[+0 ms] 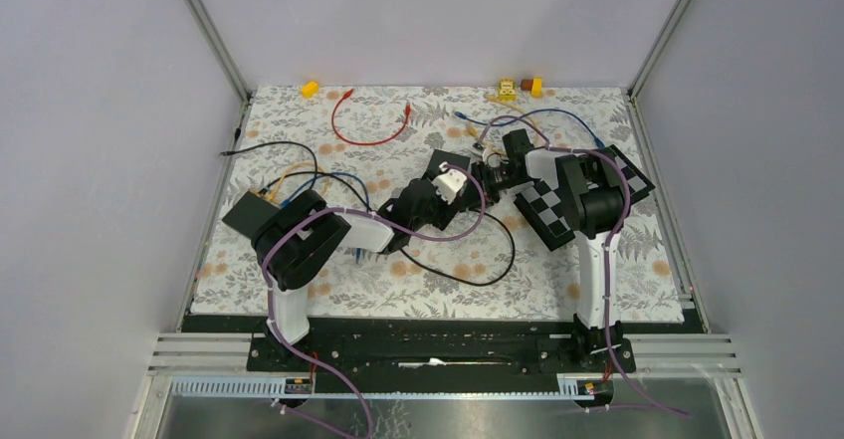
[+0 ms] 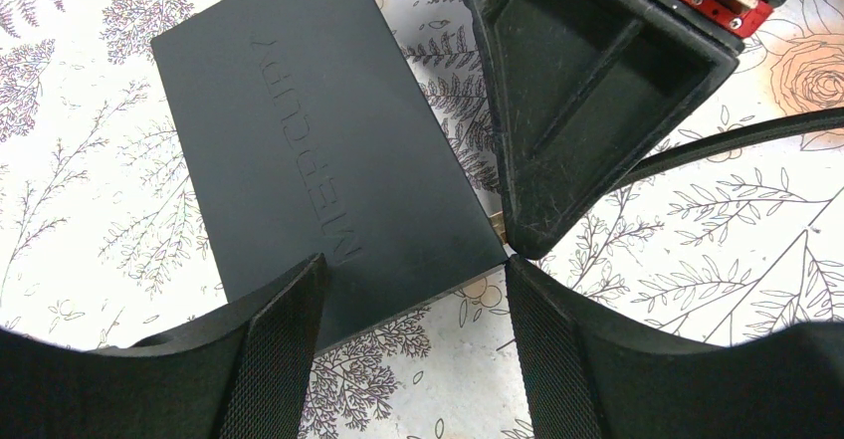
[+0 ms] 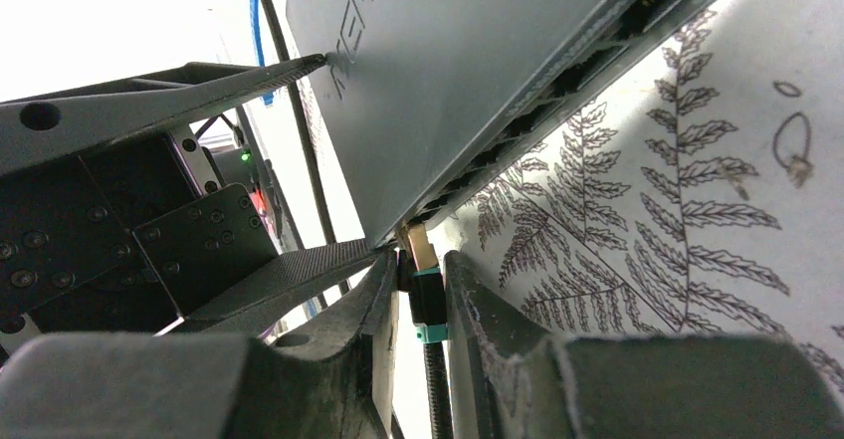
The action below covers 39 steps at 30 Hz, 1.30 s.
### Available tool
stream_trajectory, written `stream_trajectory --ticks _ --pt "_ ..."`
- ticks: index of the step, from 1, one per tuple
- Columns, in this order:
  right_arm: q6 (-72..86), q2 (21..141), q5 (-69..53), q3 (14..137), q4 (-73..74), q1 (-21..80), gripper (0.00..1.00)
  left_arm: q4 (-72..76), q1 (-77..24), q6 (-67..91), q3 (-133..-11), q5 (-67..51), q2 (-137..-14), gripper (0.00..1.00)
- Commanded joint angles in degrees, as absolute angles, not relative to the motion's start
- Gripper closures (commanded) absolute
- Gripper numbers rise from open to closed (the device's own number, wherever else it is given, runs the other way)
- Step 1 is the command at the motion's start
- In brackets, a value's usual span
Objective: Pull the plug from the switch port
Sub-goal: Pull the connector from the switch port.
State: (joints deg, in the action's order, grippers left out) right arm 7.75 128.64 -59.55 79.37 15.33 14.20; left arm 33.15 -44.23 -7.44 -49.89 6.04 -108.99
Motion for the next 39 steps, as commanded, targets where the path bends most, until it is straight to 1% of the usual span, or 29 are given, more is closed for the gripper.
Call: stream_trajectory --ticks 1,4,13,19,25,29,34,37,39 --pt "3.5 131.3 -52.6 80.5 21.2 13.7 1.0 31.0 -43.2 -5.0 -49.5 6.9 -111.2 0.32" --pt "4.2 130.6 -53.8 79.6 20.4 13.7 1.0 31.2 -43.2 -5.0 -49.3 6.9 -111.0 0.32" --pt "13.0 126.7 -54.8 71.4 8.5 13.7 1.0 30.5 -43.2 -4.7 -49.7 7.1 -111.2 0.32" --pt "8.5 127.6 -52.6 74.3 13.2 13.3 1.0 30.2 -43.2 -4.6 -49.9 7.1 -111.4 0.32" --pt "3.0 129.5 -54.2 79.3 19.9 12.7 1.0 30.3 -43.2 -4.5 -49.9 6.7 -111.3 0.32" --pt "3.7 130.6 -59.2 78.5 18.0 12.6 1.0 30.9 -43.2 -4.5 -49.3 6.4 -111.0 0.32" --pt "6.3 129.7 -59.7 75.1 13.1 12.5 1.0 30.9 -43.2 -4.3 -49.1 6.1 -110.4 0.31" --pt "7.1 128.2 -59.0 73.9 12.3 12.2 1.0 30.2 -43.2 -4.3 -49.2 4.9 -110.1 0.29" --pt "6.4 127.1 -58.3 74.0 14.0 11.9 1.0 29.5 -43.2 -4.7 -49.4 2.2 -109.5 0.25"
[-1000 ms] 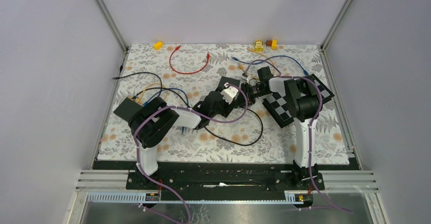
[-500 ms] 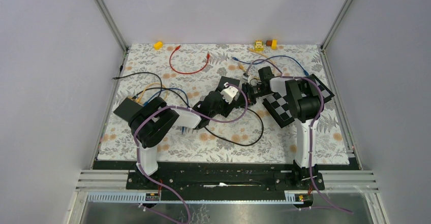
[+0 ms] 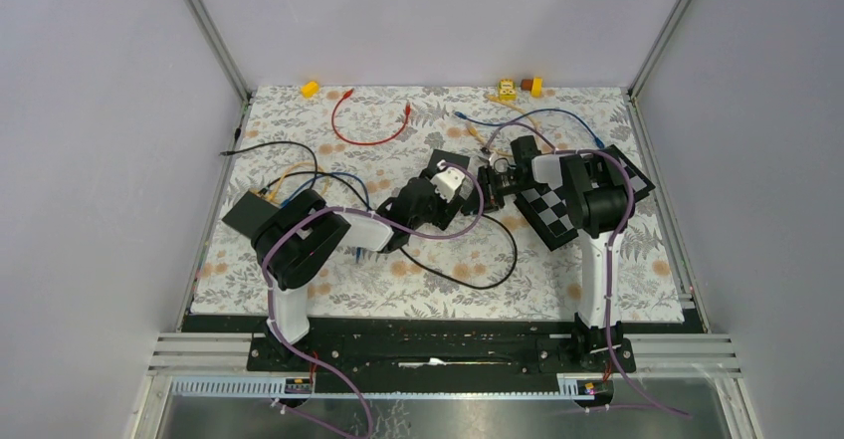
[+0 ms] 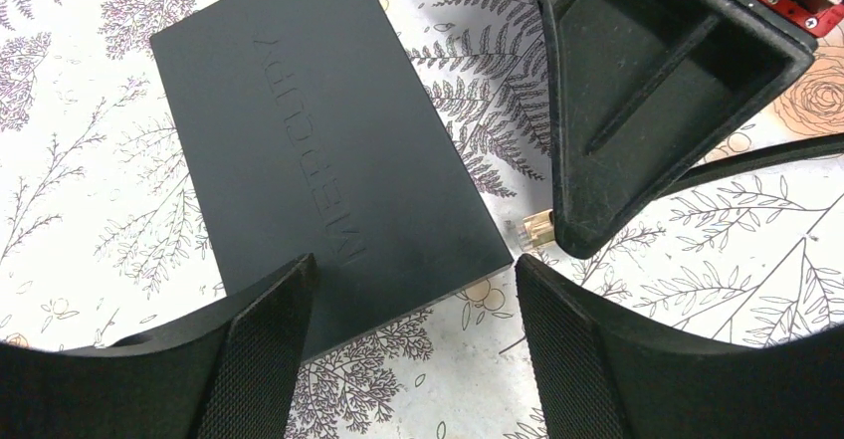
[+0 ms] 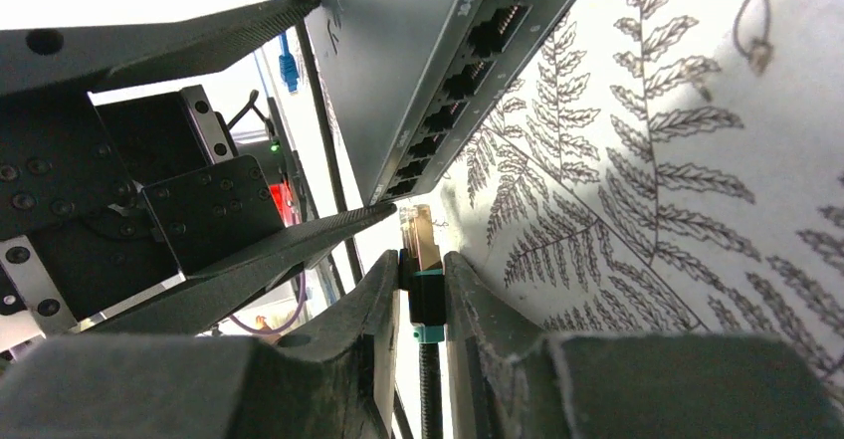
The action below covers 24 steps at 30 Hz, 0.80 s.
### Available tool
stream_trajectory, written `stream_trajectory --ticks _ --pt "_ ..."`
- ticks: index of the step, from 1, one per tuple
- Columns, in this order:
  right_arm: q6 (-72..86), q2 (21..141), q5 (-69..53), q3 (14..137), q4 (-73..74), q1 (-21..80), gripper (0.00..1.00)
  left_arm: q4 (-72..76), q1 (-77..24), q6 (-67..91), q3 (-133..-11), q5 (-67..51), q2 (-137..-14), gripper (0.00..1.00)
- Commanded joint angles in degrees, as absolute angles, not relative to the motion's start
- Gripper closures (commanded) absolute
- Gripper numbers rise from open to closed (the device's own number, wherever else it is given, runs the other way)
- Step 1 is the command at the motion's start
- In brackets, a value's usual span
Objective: Pull the plug from the switch port
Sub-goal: Pull the connector from the switch port, then place the connector at the center of the board.
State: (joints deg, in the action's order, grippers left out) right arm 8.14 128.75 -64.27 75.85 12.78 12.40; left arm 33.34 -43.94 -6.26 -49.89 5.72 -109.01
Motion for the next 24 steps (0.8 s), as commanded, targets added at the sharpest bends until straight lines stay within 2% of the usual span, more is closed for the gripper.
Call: stream_trajectory --ticks 1,7,15,24 --pt "5.6 126.3 -57.8 74.2 15.3 11.7 1.0 29.1 -43.2 -4.6 -49.6 1.7 -109.4 0.23" --pt "-1.8 120.8 -52.4 74.9 23.1 11.5 0.97 27.1 -43.1 -4.0 -50.7 -3.1 -107.7 0.15" --pt "-5.1 113.5 -52.0 69.4 23.0 11.2 0.88 24.9 -42.5 -8.1 -51.1 -3.7 -100.3 0.02" --pt "-9.8 109.7 -54.3 68.7 24.6 11.8 0.81 19.7 -33.0 -6.2 -50.1 -11.9 -90.5 0.01"
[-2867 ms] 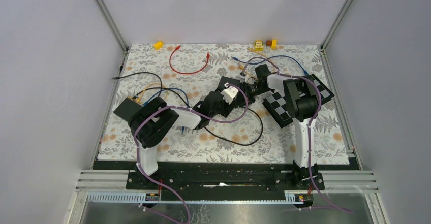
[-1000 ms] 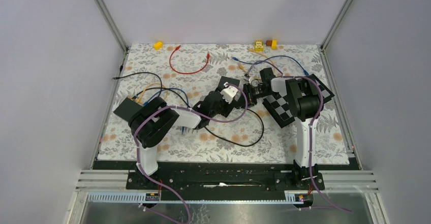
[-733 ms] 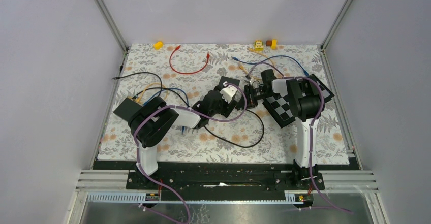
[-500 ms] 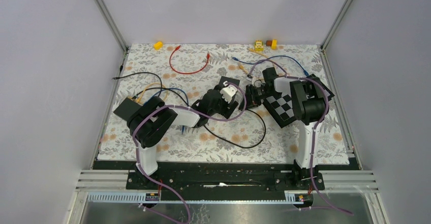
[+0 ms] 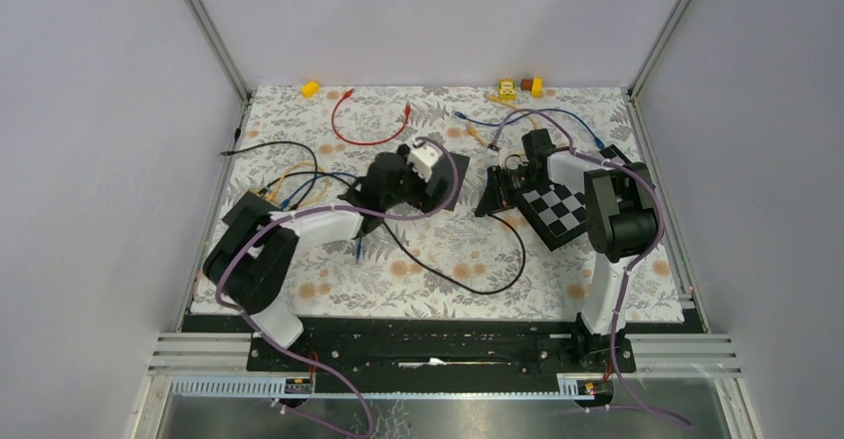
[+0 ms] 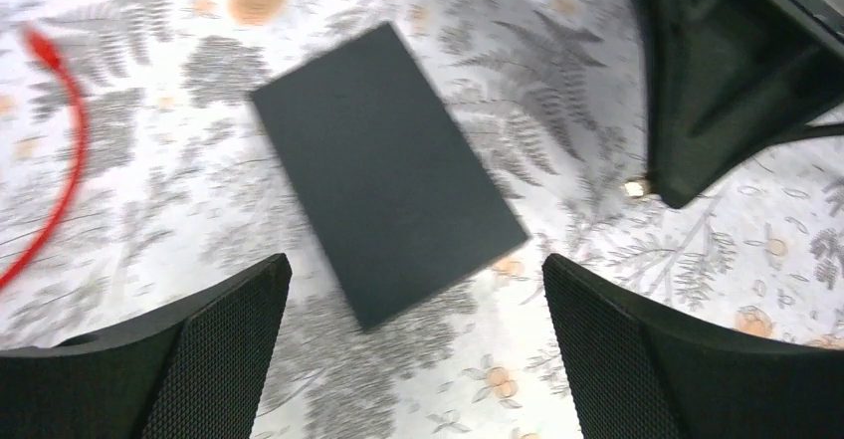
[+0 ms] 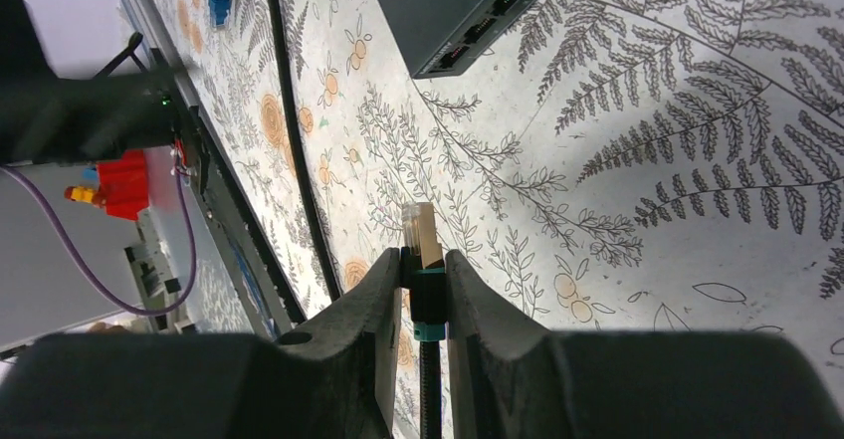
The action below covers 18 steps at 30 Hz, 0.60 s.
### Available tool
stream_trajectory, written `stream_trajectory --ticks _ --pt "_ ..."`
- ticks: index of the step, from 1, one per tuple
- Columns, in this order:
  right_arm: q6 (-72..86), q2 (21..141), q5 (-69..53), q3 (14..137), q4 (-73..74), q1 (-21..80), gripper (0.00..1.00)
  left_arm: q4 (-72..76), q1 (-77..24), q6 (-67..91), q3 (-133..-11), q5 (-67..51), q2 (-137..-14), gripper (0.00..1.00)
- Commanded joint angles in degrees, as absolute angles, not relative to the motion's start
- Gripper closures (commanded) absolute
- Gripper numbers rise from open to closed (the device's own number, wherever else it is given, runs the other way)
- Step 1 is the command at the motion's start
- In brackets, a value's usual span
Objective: Pull the plug from the switch port
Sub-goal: Place the connector at the center of the board.
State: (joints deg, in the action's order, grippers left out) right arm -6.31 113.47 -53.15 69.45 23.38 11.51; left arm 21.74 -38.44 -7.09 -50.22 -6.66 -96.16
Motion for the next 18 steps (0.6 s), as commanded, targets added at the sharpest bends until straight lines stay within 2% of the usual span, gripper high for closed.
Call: stream_trajectory --ticks 1,6,11,18 --pt "-9.9 109.5 -54.5 68.3 24.2 12.3 0.81 18.8 -31.5 -6.0 -49.8 -12.4 -89.3 0.01" --pt "-11.3 108.5 -52.2 67.8 22.9 19.0 0.81 15.6 -24.9 -6.4 -46.4 -14.6 -81.1 0.01" --pt "-11.3 110.7 -50.7 73.6 21.7 27.7 0.82 13.5 -19.5 -3.6 -43.9 -19.9 -72.3 0.01" --pt "-1.7 119.7 -53.5 84.3 12.4 35.8 0.81 12.5 -16.8 -3.8 -40.5 -16.0 -61.2 0.01"
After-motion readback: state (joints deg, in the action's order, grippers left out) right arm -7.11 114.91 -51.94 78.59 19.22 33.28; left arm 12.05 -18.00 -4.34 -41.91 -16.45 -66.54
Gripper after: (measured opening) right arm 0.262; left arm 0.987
